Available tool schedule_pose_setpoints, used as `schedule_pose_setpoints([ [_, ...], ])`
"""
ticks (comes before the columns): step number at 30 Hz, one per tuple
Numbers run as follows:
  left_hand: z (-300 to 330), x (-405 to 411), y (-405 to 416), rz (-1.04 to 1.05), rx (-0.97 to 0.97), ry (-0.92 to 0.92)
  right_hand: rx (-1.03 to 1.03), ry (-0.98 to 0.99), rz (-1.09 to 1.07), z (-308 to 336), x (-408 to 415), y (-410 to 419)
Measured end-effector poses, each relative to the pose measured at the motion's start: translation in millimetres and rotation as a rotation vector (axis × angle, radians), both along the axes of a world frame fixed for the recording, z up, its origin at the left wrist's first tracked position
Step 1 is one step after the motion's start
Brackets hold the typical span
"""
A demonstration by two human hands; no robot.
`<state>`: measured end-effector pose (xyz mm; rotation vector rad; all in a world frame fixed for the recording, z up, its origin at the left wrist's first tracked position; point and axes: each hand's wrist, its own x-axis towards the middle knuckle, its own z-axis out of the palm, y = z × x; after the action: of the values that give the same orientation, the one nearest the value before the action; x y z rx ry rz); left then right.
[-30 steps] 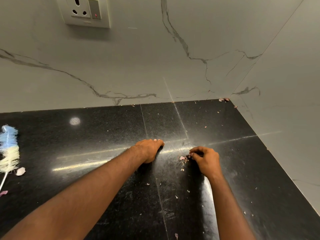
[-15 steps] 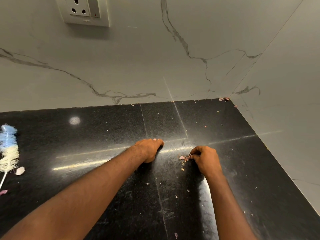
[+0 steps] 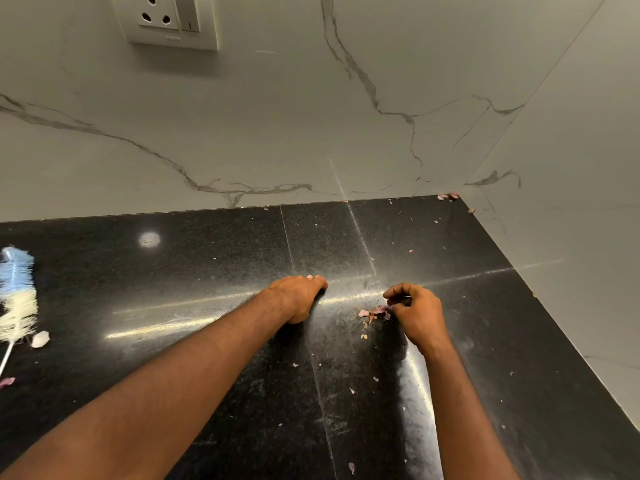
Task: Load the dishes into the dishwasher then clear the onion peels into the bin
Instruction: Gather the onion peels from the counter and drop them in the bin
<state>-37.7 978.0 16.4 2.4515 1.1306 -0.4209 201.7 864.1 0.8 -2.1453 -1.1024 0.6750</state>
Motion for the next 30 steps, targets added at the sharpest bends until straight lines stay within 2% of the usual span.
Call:
schedule_pose_setpoints([
  [4,-0.2,-0.3,0.1,0.004,0.006,-0.001,0.021,0.051,-0.045,-0.9,-0.6,-1.7],
  [14,-1.2,-0.7,0.4,0.0,-0.001,0.014,0.037,-0.009,-0.051,-7.1,2.0,-3.7],
  [24,-1.5,0.2,0.7,0.0,0.002,0.017,0.074,0.123,-0.094,-6.9,1.3,-7.7],
  [30,-1.3,0.3,0.7,-0.005,0.001,0.006,0.075,0.108,-0.093,-4.6,3.6,-9.2],
])
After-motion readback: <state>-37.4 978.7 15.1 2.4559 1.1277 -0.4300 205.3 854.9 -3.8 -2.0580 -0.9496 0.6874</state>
